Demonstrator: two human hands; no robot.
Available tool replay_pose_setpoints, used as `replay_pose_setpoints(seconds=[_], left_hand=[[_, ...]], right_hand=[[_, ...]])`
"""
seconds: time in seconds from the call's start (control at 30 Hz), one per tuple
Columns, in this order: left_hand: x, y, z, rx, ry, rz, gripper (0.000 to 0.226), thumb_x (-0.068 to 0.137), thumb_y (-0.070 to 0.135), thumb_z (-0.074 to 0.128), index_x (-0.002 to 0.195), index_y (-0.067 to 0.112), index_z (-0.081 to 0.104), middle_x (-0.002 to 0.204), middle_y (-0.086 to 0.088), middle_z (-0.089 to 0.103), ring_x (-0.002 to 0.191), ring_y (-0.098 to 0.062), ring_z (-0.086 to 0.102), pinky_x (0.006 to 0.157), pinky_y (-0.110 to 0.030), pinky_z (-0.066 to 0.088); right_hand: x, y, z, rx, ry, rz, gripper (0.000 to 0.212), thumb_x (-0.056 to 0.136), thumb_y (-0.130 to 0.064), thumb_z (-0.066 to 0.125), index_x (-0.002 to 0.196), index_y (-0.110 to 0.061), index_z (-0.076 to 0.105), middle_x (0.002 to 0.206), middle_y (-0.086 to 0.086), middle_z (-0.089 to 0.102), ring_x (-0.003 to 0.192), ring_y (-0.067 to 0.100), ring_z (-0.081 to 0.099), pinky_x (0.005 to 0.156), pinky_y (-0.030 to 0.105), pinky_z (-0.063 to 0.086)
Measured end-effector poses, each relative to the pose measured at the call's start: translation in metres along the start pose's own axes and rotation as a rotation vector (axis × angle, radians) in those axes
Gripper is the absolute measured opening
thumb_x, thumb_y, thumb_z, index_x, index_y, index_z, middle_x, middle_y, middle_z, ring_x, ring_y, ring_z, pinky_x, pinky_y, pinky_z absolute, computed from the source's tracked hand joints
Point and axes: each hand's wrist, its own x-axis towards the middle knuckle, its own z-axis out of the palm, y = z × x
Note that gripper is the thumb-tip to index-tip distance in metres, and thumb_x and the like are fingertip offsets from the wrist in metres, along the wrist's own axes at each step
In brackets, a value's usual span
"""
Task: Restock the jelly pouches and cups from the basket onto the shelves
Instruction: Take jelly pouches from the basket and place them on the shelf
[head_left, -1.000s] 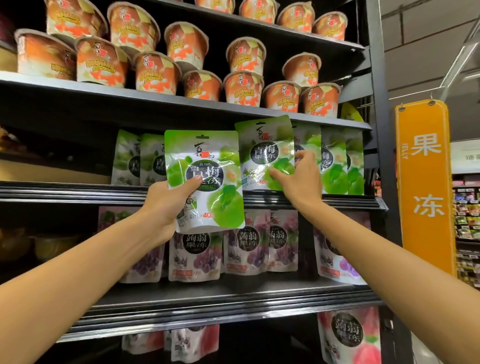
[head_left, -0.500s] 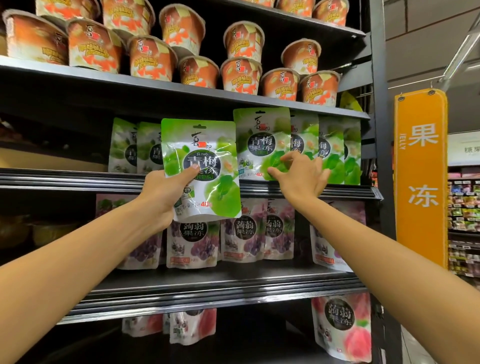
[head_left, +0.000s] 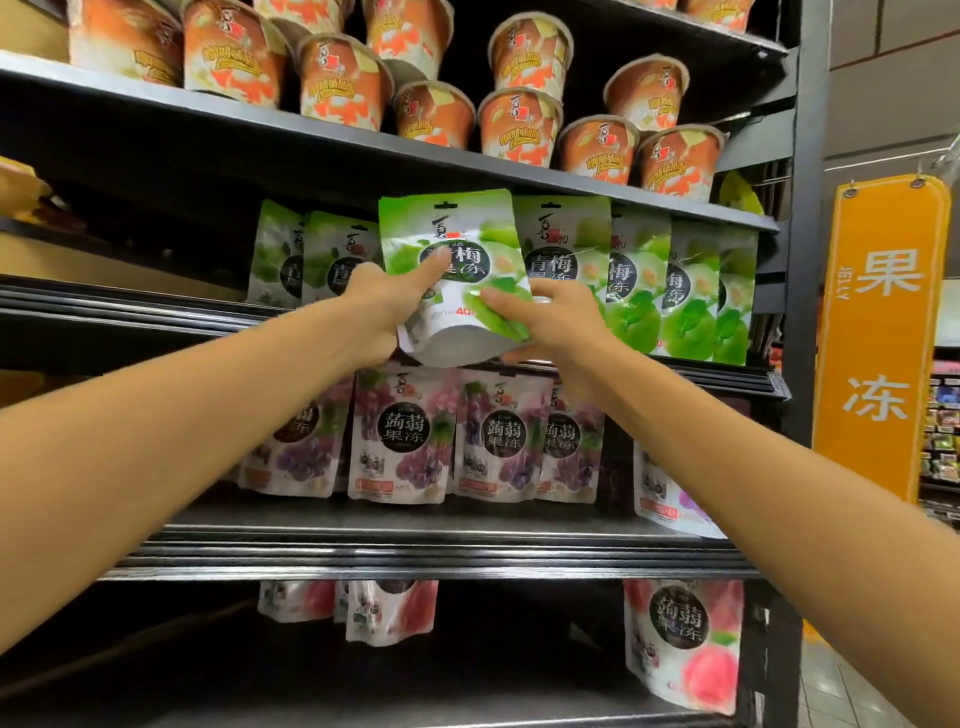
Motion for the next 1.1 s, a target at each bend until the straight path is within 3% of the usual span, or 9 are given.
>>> replay_pose_setpoints(seconds=[0.13,0.27,0.37,0.43,0.53,0.63,0.73,0.93,1.1], left_hand=[[0.020,0.019,0.000,0.060,-0.023,0.068,0.082,0.096,0.054,0.047,0.150,-0.003,0.020,0.145,-0.019,0.046,0.121,-0.033,0.057,0.101,-0.047,0.048],[0.017,0.014,0.002,0.486,0.039,0.366,0.058,0.098,0.045,0.046,0.137,0.003,0.041,0.119,-0.018,0.058,0.102,-0.033,0.061,0.084,-0.032,0.048],[0.003,-0.001,0.007,0.817,-0.136,0.610,0.031,0.101,0.026,0.042,0.128,0.023,0.057,0.126,-0.009,0.060,0.102,-0.032,0.062,0.075,-0.029,0.042],[-0.002,-0.012,0.011,0.958,-0.223,0.669,0.033,0.102,0.022,0.041,0.129,0.025,0.060,0.138,-0.005,0.054,0.116,-0.028,0.057,0.091,-0.033,0.046],[-0.005,-0.025,0.015,1.035,-0.207,0.689,0.035,0.102,0.022,0.040,0.132,0.026,0.057,0.143,-0.002,0.048,0.122,-0.023,0.054,0.104,-0.046,0.041],[-0.004,-0.032,0.013,1.036,-0.190,0.748,0.035,0.101,0.023,0.041,0.132,0.027,0.057,0.143,0.002,0.047,0.086,-0.010,0.061,0.095,-0.037,0.043],[0.000,-0.037,0.016,1.093,-0.148,0.845,0.036,0.101,0.028,0.041,0.132,0.026,0.059,0.143,0.003,0.049,0.053,0.000,0.037,0.079,-0.029,0.039],[0.005,-0.045,0.021,1.099,-0.182,0.826,0.037,0.103,0.033,0.038,0.128,0.022,0.063,0.144,0.002,0.047,0.073,-0.014,0.050,0.077,-0.027,0.038],[0.002,-0.046,0.020,1.125,-0.159,0.824,0.038,0.103,0.033,0.037,0.128,0.020,0.062,0.143,-0.001,0.050,0.116,-0.024,0.058,0.097,-0.038,0.041]], right_hand=[[0.021,-0.018,0.001,0.156,0.155,0.181,0.042,0.081,-0.014,0.078,0.116,0.002,0.059,0.111,0.009,0.064,0.069,0.018,0.063,0.041,0.023,0.052],[0.048,-0.018,0.006,0.109,0.282,0.220,0.054,0.083,-0.013,0.077,0.128,-0.001,0.049,0.125,0.013,0.056,0.080,0.024,0.062,0.037,0.025,0.049],[0.059,-0.007,0.012,0.009,0.322,0.213,0.064,0.084,-0.018,0.077,0.138,-0.009,0.045,0.132,0.013,0.057,0.108,0.031,0.061,0.059,0.031,0.054],[0.061,0.003,0.014,-0.099,0.335,0.169,0.067,0.084,-0.023,0.077,0.141,-0.013,0.045,0.134,0.009,0.058,0.114,0.028,0.059,0.086,0.035,0.053],[0.060,0.012,0.011,-0.368,0.364,0.065,0.059,0.083,-0.040,0.074,0.133,-0.018,0.052,0.121,-0.002,0.063,0.110,0.024,0.060,0.095,0.044,0.050],[0.056,0.016,0.004,-0.690,0.440,-0.011,0.040,0.080,-0.056,0.070,0.096,-0.022,0.057,0.102,0.000,0.065,0.113,0.027,0.058,0.093,0.040,0.043],[0.052,0.017,-0.005,-0.782,0.524,-0.035,0.038,0.077,-0.059,0.071,0.089,-0.025,0.059,0.107,-0.001,0.068,0.121,0.026,0.050,0.098,0.042,0.034],[0.040,0.030,-0.012,-0.718,0.584,-0.055,0.037,0.078,-0.048,0.075,0.110,-0.032,0.065,0.099,-0.010,0.072,0.119,0.020,0.053,0.097,0.039,0.028],[0.032,0.036,-0.010,-0.736,0.583,-0.073,0.035,0.081,-0.048,0.072,0.112,-0.034,0.065,0.096,-0.014,0.072,0.121,0.018,0.050,0.100,0.040,0.029]])
